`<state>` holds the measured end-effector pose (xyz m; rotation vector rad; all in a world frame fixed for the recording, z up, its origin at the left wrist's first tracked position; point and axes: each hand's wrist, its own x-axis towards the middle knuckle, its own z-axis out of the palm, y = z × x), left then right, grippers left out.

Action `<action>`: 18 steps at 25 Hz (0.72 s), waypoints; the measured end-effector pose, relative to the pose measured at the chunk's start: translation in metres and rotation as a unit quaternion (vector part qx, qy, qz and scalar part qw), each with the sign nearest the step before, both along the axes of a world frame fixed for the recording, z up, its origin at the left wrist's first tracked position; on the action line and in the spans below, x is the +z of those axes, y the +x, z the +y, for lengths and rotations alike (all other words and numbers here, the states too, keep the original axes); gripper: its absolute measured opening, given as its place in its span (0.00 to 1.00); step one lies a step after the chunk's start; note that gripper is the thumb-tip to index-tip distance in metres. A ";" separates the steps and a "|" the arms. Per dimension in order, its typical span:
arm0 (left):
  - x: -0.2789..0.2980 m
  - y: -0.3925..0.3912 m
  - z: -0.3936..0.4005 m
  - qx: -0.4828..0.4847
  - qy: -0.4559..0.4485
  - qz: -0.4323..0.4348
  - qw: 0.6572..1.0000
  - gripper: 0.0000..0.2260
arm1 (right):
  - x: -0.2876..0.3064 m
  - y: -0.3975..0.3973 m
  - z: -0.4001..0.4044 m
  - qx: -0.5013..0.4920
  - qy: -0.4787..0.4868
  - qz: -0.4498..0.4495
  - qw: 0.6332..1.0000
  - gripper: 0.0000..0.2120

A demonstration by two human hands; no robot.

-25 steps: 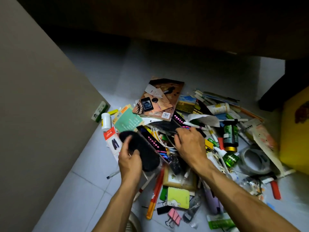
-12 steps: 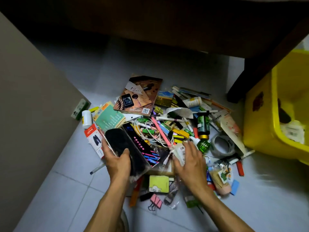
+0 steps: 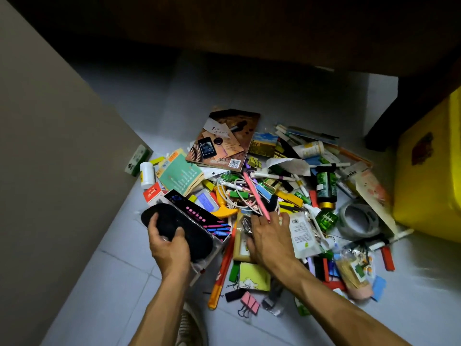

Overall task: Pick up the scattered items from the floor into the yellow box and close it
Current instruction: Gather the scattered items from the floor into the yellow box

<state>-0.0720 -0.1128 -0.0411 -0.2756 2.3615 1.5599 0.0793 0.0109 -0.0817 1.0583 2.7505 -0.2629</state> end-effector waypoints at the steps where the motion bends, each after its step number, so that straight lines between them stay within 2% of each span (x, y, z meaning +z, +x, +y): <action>1: 0.000 0.001 0.002 -0.004 0.001 -0.005 1.000 0.27 | 0.000 0.001 0.002 -0.014 -0.015 0.002 1.000 0.20; 4: 0.005 0.009 0.005 -0.022 0.011 -0.012 1.000 0.26 | 0.003 0.005 0.003 -0.036 -0.064 -0.007 0.997 0.21; 7: 0.016 0.016 0.005 -0.039 0.030 -0.014 0.999 0.26 | 0.013 0.015 -0.003 0.004 -0.063 0.024 0.998 0.23; 10: 0.035 0.022 0.009 -0.054 0.035 -0.002 0.998 0.26 | 0.031 0.035 -0.009 0.022 -0.060 0.157 0.985 0.20; 11: 0.044 0.024 0.012 -0.055 0.033 0.003 0.998 0.27 | 0.040 0.040 -0.009 -0.015 -0.092 0.228 0.969 0.18; 12: 0.052 0.027 0.016 -0.060 0.030 0.012 0.998 0.28 | 0.054 0.046 -0.006 -0.088 -0.164 0.307 0.933 0.15; 13: 0.062 0.031 0.023 -0.068 0.032 0.023 0.997 0.31 | 0.072 0.052 -0.002 -0.180 -0.273 0.389 0.861 0.14; 15: 0.080 0.038 0.035 -0.072 0.041 0.031 0.996 0.38 | 0.108 0.061 0.012 -0.325 -0.478 0.516 0.632 0.15; 16: 0.090 0.044 0.043 -0.076 0.055 0.023 0.995 0.41 | 0.125 0.072 0.021 -0.363 -0.537 0.553 0.523 0.16; 17: 0.099 0.053 0.054 -0.084 0.086 -0.002 0.993 0.41 | 0.143 0.088 0.031 -0.390 -0.576 0.575 0.431 0.17; 18: 0.104 0.062 0.064 -0.089 0.133 -0.036 0.986 0.37 | 0.154 0.102 0.038 -0.413 -0.599 0.584 0.361 0.15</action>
